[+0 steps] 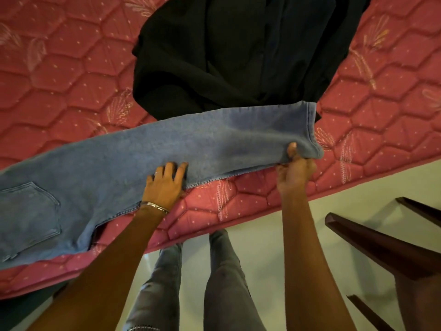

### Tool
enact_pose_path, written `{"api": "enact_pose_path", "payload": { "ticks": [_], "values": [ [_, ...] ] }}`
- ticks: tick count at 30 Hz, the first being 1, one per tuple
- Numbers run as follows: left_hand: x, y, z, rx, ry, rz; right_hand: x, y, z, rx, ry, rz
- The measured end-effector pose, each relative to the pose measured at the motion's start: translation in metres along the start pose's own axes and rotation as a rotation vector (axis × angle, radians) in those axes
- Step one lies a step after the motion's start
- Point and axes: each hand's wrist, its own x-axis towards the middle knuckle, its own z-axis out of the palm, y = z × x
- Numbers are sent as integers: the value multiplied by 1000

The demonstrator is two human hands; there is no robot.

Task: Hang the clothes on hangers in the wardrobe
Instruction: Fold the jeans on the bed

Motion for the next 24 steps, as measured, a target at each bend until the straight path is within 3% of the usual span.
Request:
{"api": "enact_pose_path", "payload": {
  "ticks": [4, 10, 14, 17, 21, 22, 24],
  "values": [
    [1, -8, 5, -23, 91, 166, -11, 23, -3, -219, 276, 109],
    [-10, -5, -4, -170, 140, 220, -64, 46, 33, -137, 10, 421],
    [-23, 6, -4, -184, 173, 264, -58, 34, 49, 68, 64, 303],
    [-34, 33, -13, -240, 5, 341, -58, 26, 18, 32, 80, 141],
    [-43, 54, -9, -145, -456, 337, -52, 34, -34, -1, 149, 286],
    [-43, 54, -7, -159, -489, 326, -51, 34, -42, 11, 173, 313],
    [-44, 54, 0, -294, -381, 230, -47, 34, -51, 15, 145, 296]
  ]
}}
